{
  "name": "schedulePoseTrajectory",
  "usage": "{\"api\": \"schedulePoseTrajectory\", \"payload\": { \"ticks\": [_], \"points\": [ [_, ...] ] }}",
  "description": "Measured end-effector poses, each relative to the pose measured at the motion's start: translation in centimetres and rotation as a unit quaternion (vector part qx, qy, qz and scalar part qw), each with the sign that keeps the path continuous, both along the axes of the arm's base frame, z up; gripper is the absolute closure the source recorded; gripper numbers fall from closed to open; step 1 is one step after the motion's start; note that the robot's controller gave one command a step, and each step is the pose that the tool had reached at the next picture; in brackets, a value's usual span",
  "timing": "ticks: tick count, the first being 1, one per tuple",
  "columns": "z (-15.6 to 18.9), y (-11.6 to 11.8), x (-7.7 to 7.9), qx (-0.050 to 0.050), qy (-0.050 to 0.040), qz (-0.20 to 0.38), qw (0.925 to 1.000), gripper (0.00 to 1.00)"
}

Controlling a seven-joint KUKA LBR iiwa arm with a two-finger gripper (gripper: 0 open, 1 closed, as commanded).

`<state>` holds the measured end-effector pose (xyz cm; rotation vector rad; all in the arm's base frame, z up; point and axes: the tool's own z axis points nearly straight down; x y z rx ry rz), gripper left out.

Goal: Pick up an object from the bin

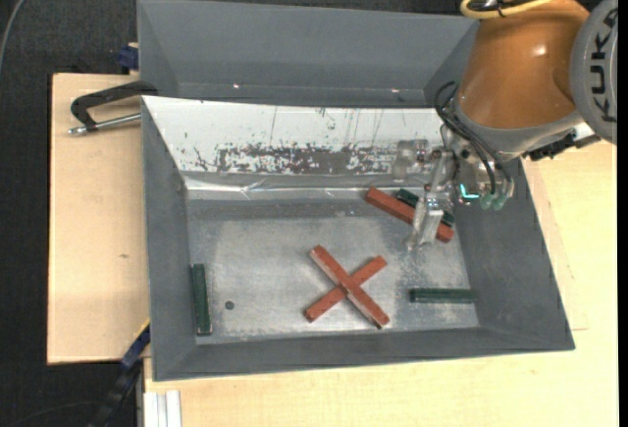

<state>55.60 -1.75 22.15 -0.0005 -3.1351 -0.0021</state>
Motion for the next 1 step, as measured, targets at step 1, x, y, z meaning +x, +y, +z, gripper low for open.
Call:
{"api": "schedulePoseTrajectory", "payload": {
  "ticks": [1],
  "points": [
    [-15.32, 3.72, -2.73, -0.001, 0.0026, 0.042, 0.9991, 0.00]
  ]
}}
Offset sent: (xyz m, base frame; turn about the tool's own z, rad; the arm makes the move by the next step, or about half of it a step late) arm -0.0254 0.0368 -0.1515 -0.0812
